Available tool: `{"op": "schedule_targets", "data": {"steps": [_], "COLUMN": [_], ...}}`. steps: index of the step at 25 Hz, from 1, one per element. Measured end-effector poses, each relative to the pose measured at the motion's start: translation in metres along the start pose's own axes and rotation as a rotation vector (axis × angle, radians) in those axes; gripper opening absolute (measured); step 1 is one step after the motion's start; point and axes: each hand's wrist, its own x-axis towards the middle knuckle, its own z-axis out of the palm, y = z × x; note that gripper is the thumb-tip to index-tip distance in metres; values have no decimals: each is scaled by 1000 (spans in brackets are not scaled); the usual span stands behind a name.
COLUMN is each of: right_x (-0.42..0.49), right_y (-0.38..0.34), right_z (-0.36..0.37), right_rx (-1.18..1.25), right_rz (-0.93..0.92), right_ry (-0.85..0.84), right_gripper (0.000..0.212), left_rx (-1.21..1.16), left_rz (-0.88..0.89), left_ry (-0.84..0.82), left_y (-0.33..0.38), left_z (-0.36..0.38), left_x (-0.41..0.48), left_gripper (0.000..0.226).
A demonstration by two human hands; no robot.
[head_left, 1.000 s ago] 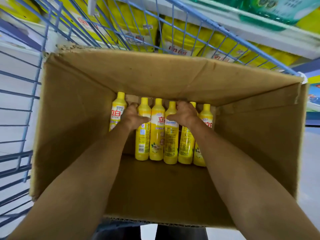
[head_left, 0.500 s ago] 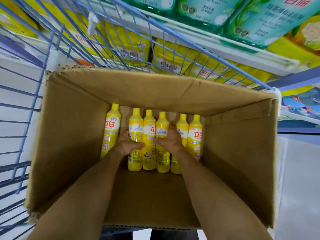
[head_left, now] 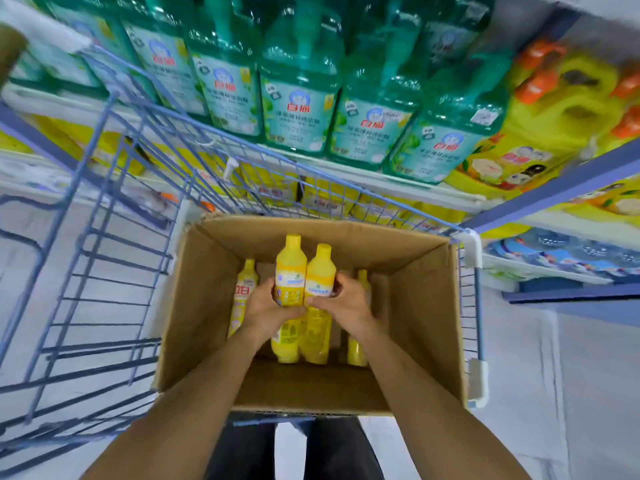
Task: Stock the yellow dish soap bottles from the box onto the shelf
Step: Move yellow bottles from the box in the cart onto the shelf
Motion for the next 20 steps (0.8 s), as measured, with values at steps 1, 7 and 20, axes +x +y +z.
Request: {"op": "schedule_targets", "data": {"steps": [1, 7, 20], "right_x": [-12, -73, -188], "right_y": [-20, -147, -331], "right_z": [-11, -76, -185], "right_rx": [19, 124, 351], "right_rz": [-31, -228, -723], "right_ry": [13, 109, 411], "right_gripper": [43, 38, 43], "left_rx": [6, 51, 121], "left_rz": [41, 325, 892], "left_ry": [-22, -50, -97], "left_y": [20, 149, 369], "left_z": [-7, -48, -71], "left_x": [-11, -78, -182], "left_gripper": [63, 77, 65]}}
